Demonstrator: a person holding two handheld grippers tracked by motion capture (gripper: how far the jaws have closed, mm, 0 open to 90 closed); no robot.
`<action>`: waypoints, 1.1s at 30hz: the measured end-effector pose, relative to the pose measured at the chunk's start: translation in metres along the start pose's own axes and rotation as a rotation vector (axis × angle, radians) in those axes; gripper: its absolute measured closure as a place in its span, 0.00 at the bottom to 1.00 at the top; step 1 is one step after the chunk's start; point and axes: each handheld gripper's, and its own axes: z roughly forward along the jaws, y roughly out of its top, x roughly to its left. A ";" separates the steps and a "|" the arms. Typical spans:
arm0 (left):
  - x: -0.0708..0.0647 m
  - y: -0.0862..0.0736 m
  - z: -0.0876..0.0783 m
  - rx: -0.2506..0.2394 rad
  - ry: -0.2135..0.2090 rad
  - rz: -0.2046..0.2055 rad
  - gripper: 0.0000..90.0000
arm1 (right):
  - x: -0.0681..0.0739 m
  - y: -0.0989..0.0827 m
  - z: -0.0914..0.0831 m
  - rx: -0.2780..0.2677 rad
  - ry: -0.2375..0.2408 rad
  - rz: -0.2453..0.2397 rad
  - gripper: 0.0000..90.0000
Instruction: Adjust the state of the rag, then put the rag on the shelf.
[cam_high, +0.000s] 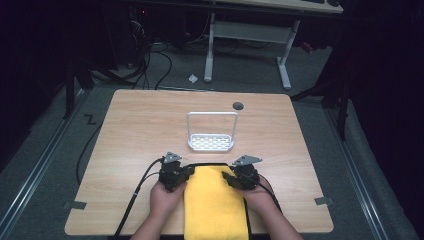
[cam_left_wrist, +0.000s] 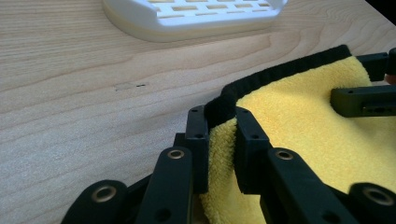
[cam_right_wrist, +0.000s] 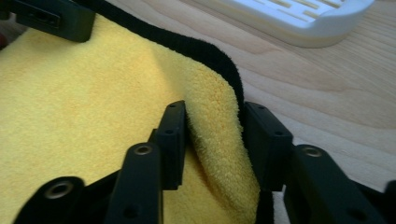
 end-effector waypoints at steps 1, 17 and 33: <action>0.000 0.000 0.000 0.000 -0.001 0.001 0.87 | 0.001 -0.001 0.000 -0.003 0.006 0.009 0.74; 0.001 0.000 -0.001 -0.008 -0.004 -0.009 0.88 | 0.006 -0.004 -0.004 -0.063 0.016 -0.045 0.87; -0.015 0.007 -0.026 -0.178 -0.034 0.059 0.91 | 0.011 -0.003 -0.027 -0.179 0.007 -0.045 0.86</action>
